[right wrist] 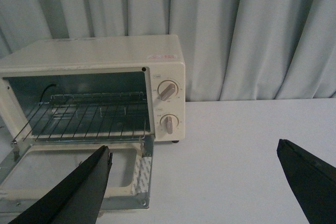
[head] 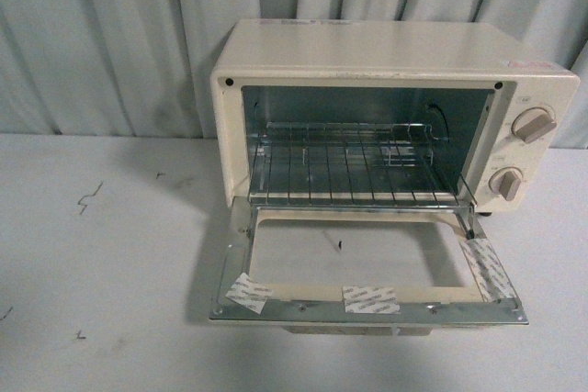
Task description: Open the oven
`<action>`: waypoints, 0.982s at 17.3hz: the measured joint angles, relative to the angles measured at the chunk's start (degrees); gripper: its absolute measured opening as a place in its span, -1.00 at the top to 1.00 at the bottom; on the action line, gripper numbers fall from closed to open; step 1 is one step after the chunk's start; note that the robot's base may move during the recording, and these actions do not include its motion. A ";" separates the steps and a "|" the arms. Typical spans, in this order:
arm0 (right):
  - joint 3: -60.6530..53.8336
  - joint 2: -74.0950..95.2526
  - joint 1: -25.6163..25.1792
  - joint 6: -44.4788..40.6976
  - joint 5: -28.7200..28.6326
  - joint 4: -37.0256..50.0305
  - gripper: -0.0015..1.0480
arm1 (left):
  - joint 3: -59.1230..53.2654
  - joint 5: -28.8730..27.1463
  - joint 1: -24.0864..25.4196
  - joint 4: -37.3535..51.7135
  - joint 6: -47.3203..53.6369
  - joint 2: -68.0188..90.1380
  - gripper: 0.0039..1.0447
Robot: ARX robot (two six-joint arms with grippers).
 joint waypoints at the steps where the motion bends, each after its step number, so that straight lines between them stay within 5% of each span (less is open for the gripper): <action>1: 0.00 0.00 0.00 0.00 0.02 0.00 -0.87 | 0.00 0.83 0.74 -3.78 0.02 -4.11 0.97; 6: 0.00 0.00 0.00 0.00 0.02 0.00 -0.87 | 0.07 7.61 8.59 -23.85 0.00 -24.90 0.97; 8: 0.00 -0.02 0.00 0.00 0.02 0.02 -0.87 | 0.42 8.50 8.11 -32.70 0.02 -31.87 0.97; 17: 0.00 -0.02 0.00 0.00 0.02 0.00 -0.87 | 0.42 8.55 8.11 -45.83 0.02 -45.31 0.97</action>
